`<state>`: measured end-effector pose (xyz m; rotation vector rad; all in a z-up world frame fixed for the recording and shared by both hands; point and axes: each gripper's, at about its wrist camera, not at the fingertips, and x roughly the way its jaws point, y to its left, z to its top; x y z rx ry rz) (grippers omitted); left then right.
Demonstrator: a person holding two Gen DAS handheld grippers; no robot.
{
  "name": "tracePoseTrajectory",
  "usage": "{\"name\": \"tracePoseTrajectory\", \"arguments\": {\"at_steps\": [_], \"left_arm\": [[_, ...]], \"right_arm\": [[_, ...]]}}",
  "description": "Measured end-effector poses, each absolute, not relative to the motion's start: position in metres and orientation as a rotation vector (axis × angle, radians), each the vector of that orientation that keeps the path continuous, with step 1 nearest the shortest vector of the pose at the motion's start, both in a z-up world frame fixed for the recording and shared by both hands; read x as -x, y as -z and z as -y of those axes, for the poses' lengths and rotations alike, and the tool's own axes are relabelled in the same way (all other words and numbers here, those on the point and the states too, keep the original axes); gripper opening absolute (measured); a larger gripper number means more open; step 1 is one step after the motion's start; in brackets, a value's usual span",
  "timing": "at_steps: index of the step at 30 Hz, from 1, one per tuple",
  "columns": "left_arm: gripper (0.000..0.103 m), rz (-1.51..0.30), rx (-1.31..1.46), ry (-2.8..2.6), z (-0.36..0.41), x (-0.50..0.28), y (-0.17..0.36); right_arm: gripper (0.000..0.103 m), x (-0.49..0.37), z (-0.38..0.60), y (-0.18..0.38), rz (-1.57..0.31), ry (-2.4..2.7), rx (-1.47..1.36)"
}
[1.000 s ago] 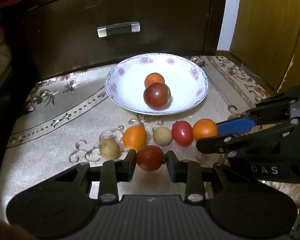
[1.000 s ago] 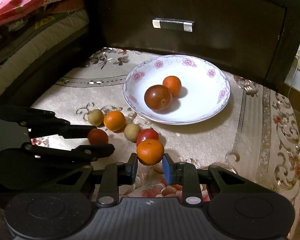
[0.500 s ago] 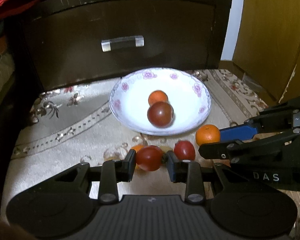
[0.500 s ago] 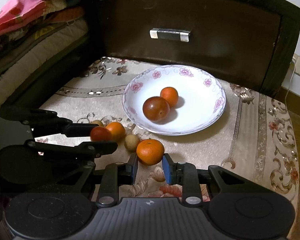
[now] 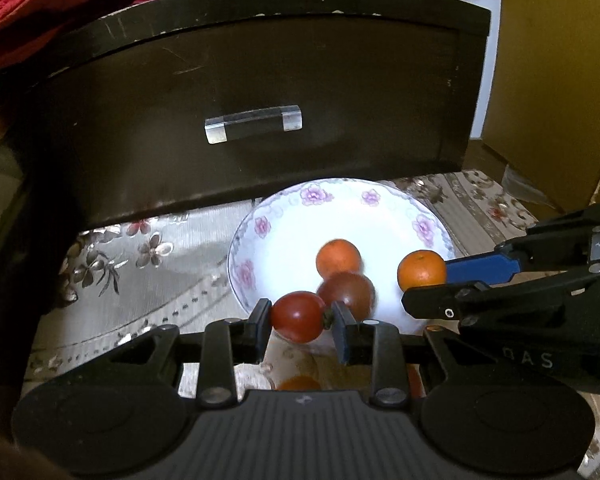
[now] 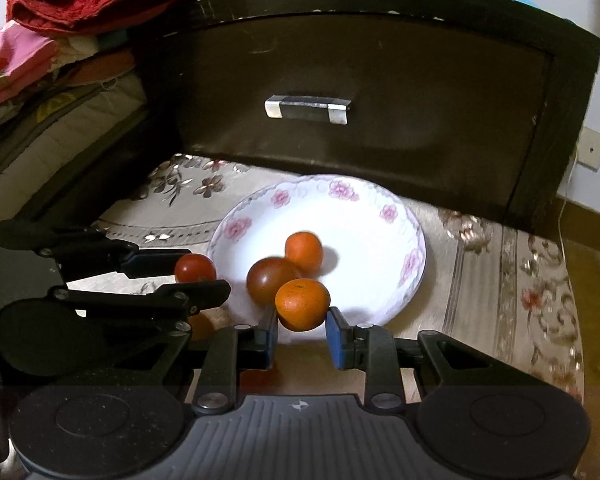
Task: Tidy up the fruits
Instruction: 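Carry the red tomato and mandarin in both tools over the white bowl, then open both tools to drop the red tomato and mandarin into the bowl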
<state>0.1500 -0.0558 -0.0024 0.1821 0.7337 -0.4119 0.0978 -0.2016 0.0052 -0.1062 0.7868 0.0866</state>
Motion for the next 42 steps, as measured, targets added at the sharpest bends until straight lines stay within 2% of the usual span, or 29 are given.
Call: {"name": "tracePoseTrajectory", "arguments": {"at_steps": [25, 42], "left_arm": [[0.037, -0.707, -0.153, 0.390, 0.061, -0.184, 0.010], [0.045, -0.716, -0.067, 0.423, 0.057, -0.193, 0.010]], "right_arm": [[0.026, -0.129, 0.209, 0.011, -0.796, -0.074, 0.130], [0.033, -0.131, 0.211, 0.011, -0.779, -0.050, 0.146]]}}
